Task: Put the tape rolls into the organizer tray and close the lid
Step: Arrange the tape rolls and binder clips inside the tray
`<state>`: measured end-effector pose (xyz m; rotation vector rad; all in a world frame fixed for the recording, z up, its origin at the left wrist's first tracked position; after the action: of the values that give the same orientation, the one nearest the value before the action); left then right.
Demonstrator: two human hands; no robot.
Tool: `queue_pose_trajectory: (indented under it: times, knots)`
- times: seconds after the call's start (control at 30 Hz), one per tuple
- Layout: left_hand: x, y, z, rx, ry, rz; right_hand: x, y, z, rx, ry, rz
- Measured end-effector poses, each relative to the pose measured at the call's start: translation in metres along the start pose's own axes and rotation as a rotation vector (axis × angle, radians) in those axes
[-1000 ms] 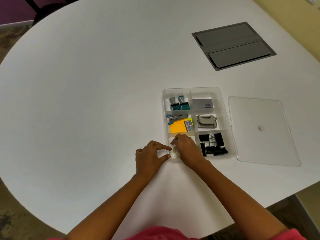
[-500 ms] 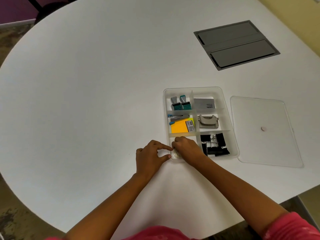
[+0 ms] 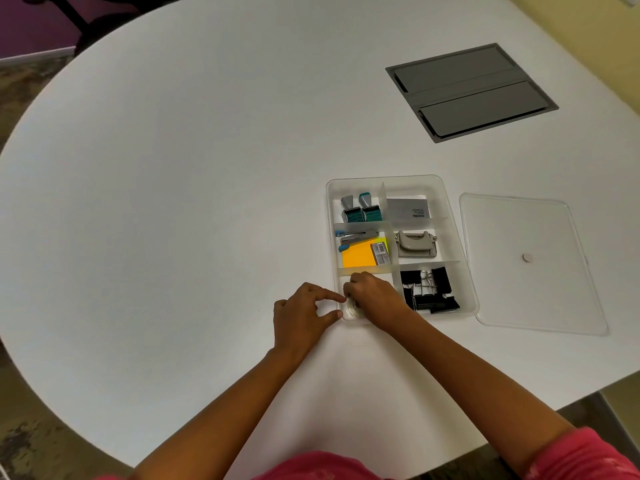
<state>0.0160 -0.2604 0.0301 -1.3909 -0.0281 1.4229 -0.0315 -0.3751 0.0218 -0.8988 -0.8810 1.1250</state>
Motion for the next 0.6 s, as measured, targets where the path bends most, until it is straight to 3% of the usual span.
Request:
queue_pose_trajectory:
  times: [0.13, 0.3, 0.6]
  knots:
    - [-0.002, 0.001, 0.002, 0.001, 0.005, 0.013, -0.007, -0.015, 0.012, -0.081, 0.028, -0.133]
    - [-0.013, 0.007, 0.011, -0.029, 0.027, 0.091, -0.026, -0.066, 0.056, -0.489, 0.09, -0.321]
    - [-0.002, 0.02, 0.016, -0.074, -0.233, 0.417, -0.088, -0.082, 0.145, -0.86, 0.378, -0.329]
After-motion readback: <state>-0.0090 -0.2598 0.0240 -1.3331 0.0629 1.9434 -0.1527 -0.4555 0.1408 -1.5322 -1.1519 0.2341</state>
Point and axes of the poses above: each hand's wrist, its own z-axis away from the middle knuckle, its own y-axis out of the palm, x = y × z, the point moved 8 cm from there along -z, towards the middle knuckle, and after that the axes turned 2 degrees about z, right-handed, at the moved point
